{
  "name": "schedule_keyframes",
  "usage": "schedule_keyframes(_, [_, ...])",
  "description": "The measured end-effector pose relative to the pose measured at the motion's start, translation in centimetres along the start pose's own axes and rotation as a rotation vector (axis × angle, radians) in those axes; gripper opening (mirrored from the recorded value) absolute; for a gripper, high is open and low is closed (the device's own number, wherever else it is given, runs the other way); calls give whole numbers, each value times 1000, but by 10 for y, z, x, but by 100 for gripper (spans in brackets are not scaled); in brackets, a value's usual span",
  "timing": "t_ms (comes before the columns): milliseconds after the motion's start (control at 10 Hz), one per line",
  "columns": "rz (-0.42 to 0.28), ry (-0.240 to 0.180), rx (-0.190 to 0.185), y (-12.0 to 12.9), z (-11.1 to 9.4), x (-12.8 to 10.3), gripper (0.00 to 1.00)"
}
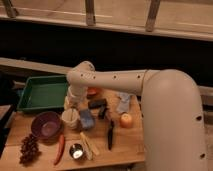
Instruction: Place fork in table surface
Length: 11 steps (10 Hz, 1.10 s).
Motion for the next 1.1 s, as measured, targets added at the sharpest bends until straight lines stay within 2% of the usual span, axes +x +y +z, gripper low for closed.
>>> schedule_keyframes(500, [2, -11, 2, 0, -6, -1, 7])
schedule_keyframes(600, [-1, -14, 2, 1, -7, -1, 1])
schedule_keyframes(800, [-9, -27, 0, 4, -14, -3, 0])
schedule_keyframes(1100, [-38, -41, -10, 15, -44, -6, 0])
